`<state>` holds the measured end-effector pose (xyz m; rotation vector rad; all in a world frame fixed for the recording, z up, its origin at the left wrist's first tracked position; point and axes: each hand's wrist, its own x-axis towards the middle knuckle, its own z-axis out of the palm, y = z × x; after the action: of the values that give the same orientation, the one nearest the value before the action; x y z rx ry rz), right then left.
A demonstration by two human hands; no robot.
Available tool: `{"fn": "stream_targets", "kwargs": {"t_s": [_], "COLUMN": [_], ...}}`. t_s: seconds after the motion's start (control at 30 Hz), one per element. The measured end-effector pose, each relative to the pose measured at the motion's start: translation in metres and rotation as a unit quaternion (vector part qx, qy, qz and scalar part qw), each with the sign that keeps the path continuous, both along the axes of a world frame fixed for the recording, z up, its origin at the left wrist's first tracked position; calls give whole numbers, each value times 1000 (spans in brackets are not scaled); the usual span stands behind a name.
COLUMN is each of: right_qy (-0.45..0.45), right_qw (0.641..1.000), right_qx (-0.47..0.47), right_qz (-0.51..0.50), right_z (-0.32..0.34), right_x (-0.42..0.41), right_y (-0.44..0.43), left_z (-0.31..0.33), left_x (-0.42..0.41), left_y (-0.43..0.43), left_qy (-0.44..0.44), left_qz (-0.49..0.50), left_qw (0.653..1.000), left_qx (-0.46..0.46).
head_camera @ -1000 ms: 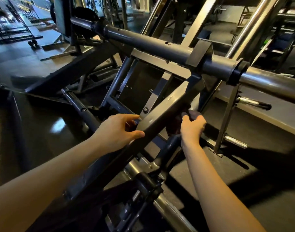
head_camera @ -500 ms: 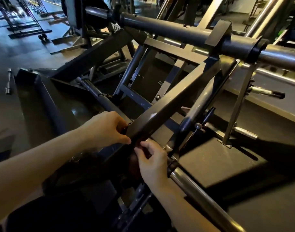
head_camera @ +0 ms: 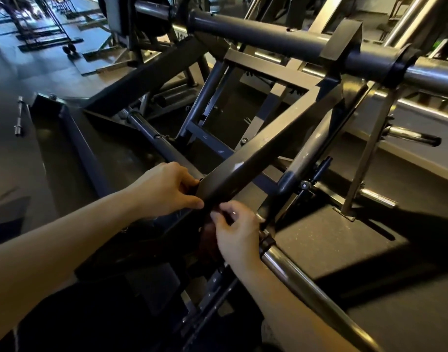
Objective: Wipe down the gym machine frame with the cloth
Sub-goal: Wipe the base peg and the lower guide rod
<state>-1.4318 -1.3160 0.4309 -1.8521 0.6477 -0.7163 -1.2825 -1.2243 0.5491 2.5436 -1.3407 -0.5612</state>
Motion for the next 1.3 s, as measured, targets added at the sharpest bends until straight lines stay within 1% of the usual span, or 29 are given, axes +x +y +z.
{"fn": "stream_targets", "kwargs": {"t_s": [0.1,0.17,0.2,0.27,0.33,0.37,0.4,0.43,0.5,0.57,0.6,0.7,0.77,0.83,0.87,0.93,1.0,1.07,1.17,1.23,1.3], "right_qy": [15,5,2,5,15,17,23,31,40,31,38,25,7,5,-2,-46,-97,-133,-160,-158,-129], "right_qw": [995,990,989,995,999,1000,999,998,990,986,987,999,999,994,991,981,973,975,983,985,990], "right_qx": [32,47,57,62,22,7,2,15,74,92,81,39,37,97,133,187,206,174,80,19,-41], "right_qz": [-94,-136,-135,-84,-21,-11,-23,-49,-112,-139,-130,-17,36,47,25,-39,-46,-32,-51,-66,-51], "right_z": [3,7,8,7,5,6,4,1,-2,-5,-7,-4,-4,-1,4,19,43,68,95,100,97], "right_x": [11,13,13,7,1,0,4,9,16,18,17,5,0,-1,-2,-6,-14,-21,-20,-8,4], "right_y": [-43,-53,-48,-24,-8,-9,-19,-33,-59,-61,-51,-7,-2,-14,-21,-36,-50,-62,-73,-75,-74], "left_z": [0,1,1,1,0,0,0,1,0,-1,-1,0,0,-1,-1,2,8,16,20,18,16], "left_x": [-3,-5,-5,-6,-6,-6,-7,-7,-8,-8,-7,-6,-6,-9,-10,-13,-14,-15,-23,-31,-35], "left_y": [2,2,2,2,3,3,3,3,3,2,2,1,1,3,4,7,16,28,50,62,70], "left_qy": [1,13,12,6,14,17,18,19,17,8,7,24,31,18,14,17,34,47,42,14,-43], "left_qz": [1,4,4,6,10,10,10,10,13,13,14,24,28,29,29,28,36,51,60,64,66], "left_qw": [1000,1000,1000,1000,1000,1000,999,999,999,1000,1000,999,999,999,999,999,999,998,997,998,997], "left_qx": [-13,-16,-17,-19,-19,-21,-25,-27,-26,-25,-23,-17,-20,-32,-33,-20,-6,-12,-6,10,17]}}
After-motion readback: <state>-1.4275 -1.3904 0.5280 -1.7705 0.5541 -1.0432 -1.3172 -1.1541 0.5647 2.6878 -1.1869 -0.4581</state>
